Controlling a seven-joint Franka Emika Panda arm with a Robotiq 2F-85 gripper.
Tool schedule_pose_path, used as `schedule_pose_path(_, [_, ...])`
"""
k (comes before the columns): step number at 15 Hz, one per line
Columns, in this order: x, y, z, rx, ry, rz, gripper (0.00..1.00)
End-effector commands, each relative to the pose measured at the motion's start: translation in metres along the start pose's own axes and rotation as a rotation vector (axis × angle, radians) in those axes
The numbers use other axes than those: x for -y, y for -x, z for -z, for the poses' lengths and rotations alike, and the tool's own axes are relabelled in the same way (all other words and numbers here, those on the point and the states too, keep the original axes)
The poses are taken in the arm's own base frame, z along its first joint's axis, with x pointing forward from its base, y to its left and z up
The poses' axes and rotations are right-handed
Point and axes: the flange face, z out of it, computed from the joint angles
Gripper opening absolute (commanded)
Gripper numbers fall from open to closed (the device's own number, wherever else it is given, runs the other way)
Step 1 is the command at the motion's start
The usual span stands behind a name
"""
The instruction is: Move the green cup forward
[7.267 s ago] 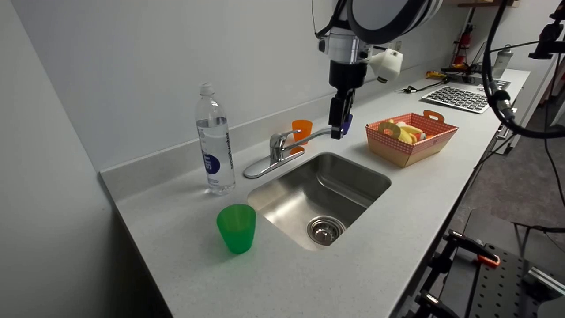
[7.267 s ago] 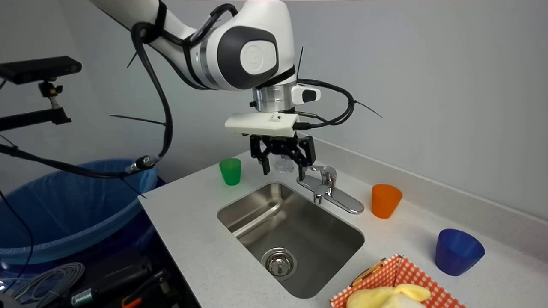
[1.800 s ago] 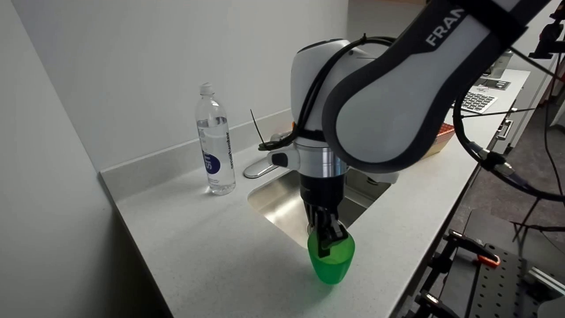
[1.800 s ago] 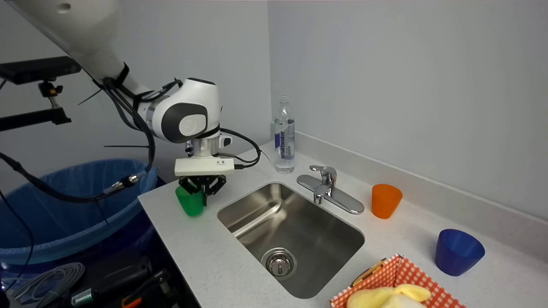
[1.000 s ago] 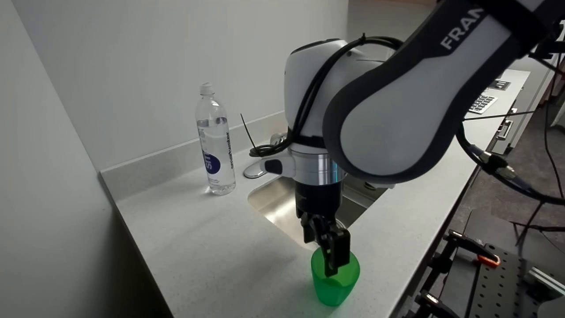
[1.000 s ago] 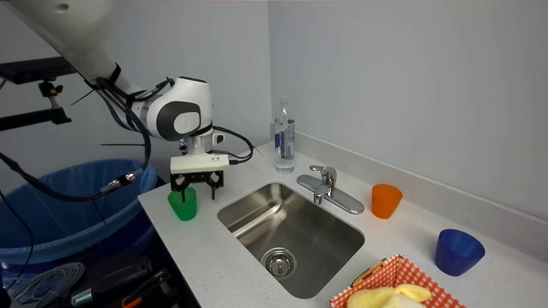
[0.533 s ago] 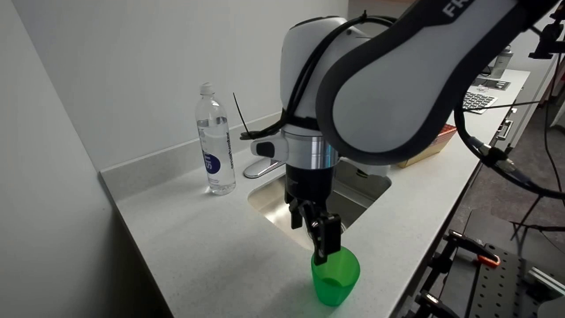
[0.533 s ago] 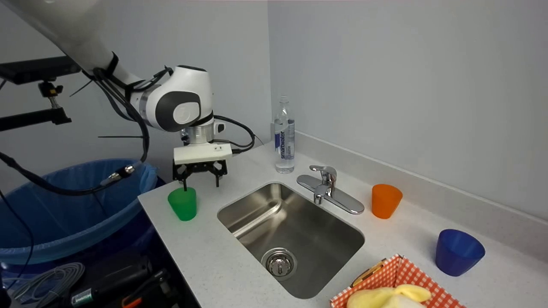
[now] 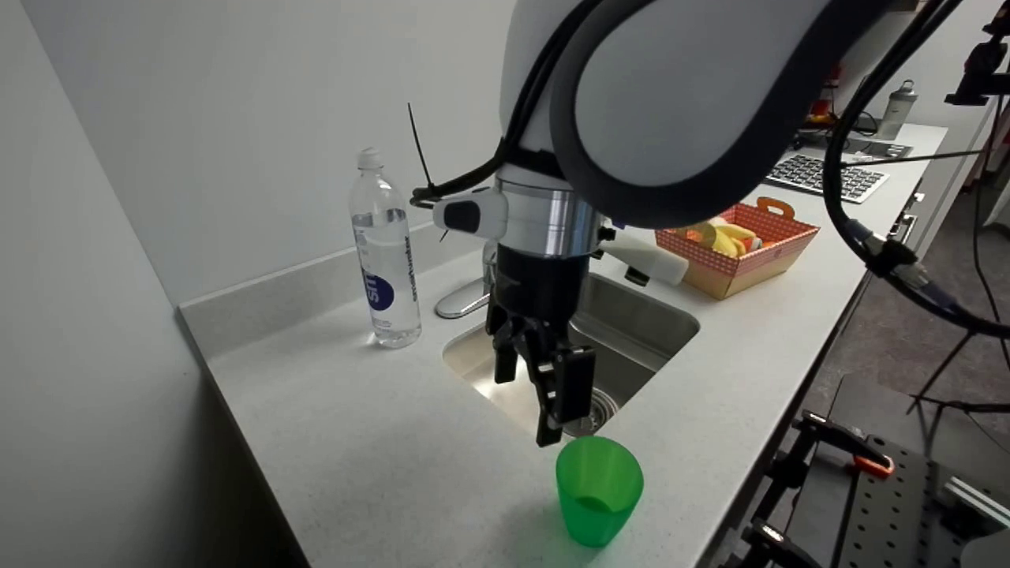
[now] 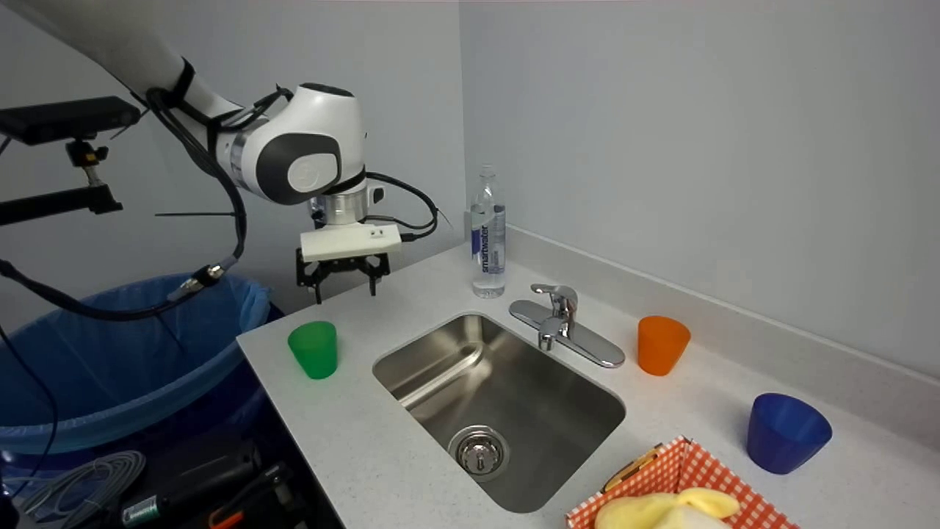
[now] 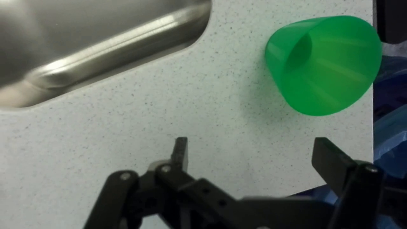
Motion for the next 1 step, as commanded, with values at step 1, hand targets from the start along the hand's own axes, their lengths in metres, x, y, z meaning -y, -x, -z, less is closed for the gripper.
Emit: schedule_pose_path(1, [0.0004,-0.0009,0.0014,0.000,0.000,0.001,1.00])
